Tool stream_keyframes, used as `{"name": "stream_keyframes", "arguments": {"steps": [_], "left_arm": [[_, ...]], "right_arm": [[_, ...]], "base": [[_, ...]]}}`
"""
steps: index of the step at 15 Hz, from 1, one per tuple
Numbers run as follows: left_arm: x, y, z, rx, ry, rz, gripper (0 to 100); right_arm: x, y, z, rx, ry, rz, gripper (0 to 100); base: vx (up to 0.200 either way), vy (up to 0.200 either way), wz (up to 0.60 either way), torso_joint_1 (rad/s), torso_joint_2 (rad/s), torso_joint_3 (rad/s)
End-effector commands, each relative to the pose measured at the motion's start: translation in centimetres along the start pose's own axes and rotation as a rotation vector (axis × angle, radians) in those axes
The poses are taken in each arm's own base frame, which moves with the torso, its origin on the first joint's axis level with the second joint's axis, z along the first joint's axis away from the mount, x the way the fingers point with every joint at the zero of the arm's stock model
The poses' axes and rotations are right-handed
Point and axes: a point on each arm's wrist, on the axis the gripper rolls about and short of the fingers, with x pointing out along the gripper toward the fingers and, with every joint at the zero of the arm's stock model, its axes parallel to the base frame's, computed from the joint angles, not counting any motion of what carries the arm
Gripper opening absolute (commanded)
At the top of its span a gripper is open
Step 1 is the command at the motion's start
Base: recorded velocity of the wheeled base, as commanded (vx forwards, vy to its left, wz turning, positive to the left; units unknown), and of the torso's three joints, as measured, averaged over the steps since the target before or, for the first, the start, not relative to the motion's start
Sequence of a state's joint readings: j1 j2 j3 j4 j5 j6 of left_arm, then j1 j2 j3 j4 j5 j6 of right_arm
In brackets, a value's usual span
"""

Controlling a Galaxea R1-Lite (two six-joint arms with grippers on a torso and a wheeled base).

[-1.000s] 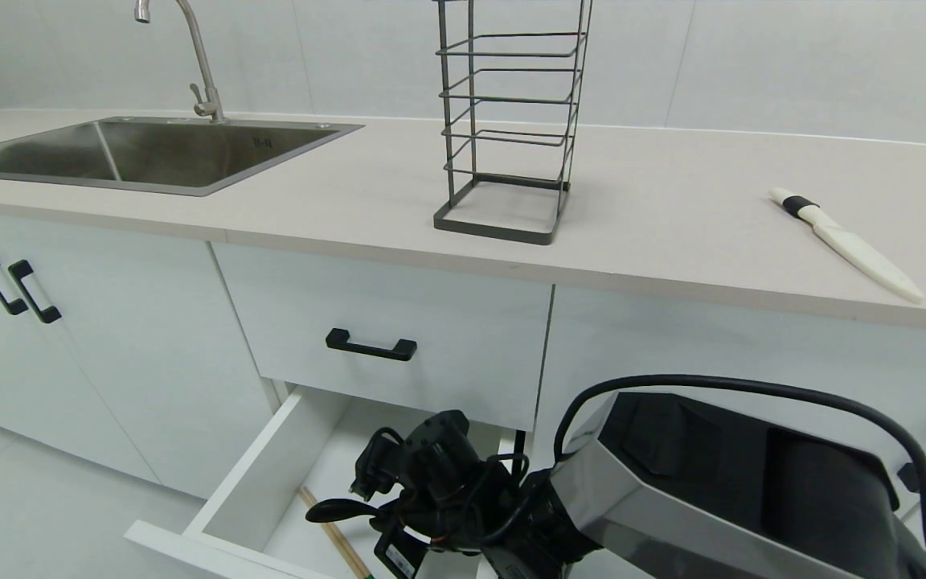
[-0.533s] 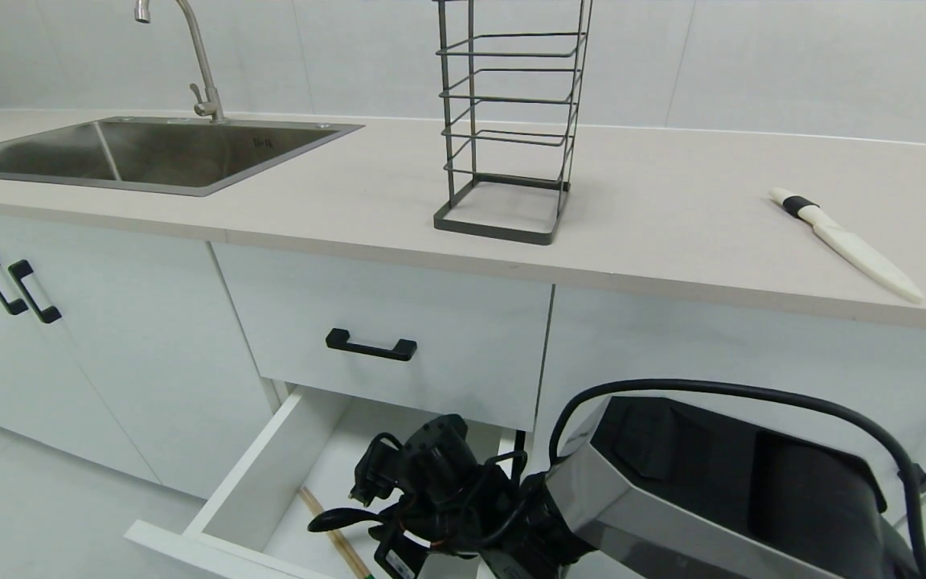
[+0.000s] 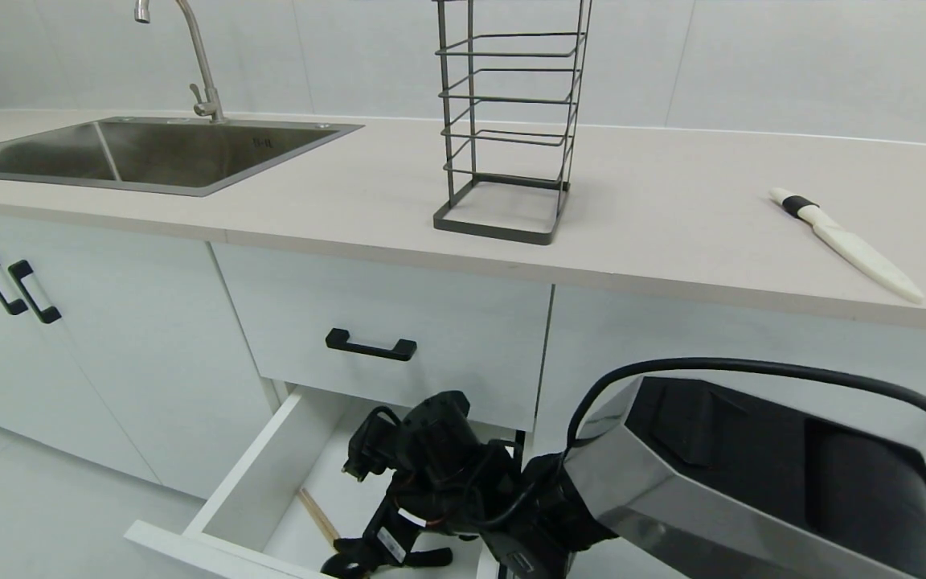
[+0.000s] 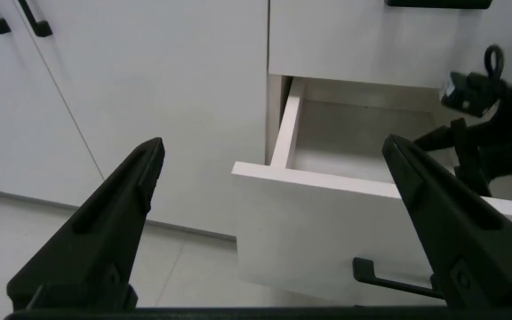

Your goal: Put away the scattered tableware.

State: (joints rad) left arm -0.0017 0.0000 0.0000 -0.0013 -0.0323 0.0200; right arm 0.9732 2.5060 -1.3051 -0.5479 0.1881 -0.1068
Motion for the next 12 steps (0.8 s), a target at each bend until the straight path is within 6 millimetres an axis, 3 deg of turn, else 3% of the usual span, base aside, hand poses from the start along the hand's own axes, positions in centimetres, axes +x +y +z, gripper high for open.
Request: {"name": "stream_keyframes", "arguments": {"steps": [1,3,5,6,8,10,12], "left_arm": [[0.0,0.0,0.0,0.000,0.000,0.000,100],[0.0,0.0,0.0,0.000,0.000,0.000,100],[0.0,0.0,0.0,0.000,0.000,0.000,100],[0.0,0.0,0.0,0.000,0.000,0.000,100],[0.0,0.0,0.0,0.000,0.000,0.000,100],[0.0,0.0,0.0,0.000,0.000,0.000,100],[0.0,0.0,0.0,0.000,0.000,0.000,100]], "right_arm": [[-4.2,1.4,5.1,-0.008,-0.141,0.008,100],[-7.9,2.7,6.7,0.040,-0.256,0.024,100],[-12.0,4.1,5.2,0.068,-0.262,0.036,100],[-12.6,4.3,4.8,0.068,-0.258,0.036,100],[-16.5,5.6,2.2,0.065,-0.238,0.040,100],[-17.8,7.1,1.7,0.045,-0.235,0.076,100],[-18.3,7.2,1.6,0.036,-0.238,0.079,100]], "base": [[0.000,0.000,0.00,0.000,0.00,0.000],[0.000,0.000,0.00,0.000,0.00,0.000],[0.000,0.000,0.00,0.000,0.00,0.000],[0.000,0.000,0.00,0.000,0.00,0.000],[0.000,0.000,0.00,0.000,0.00,0.000],[0.000,0.000,0.00,0.000,0.00,0.000],[0.000,0.000,0.00,0.000,0.00,0.000]]}}
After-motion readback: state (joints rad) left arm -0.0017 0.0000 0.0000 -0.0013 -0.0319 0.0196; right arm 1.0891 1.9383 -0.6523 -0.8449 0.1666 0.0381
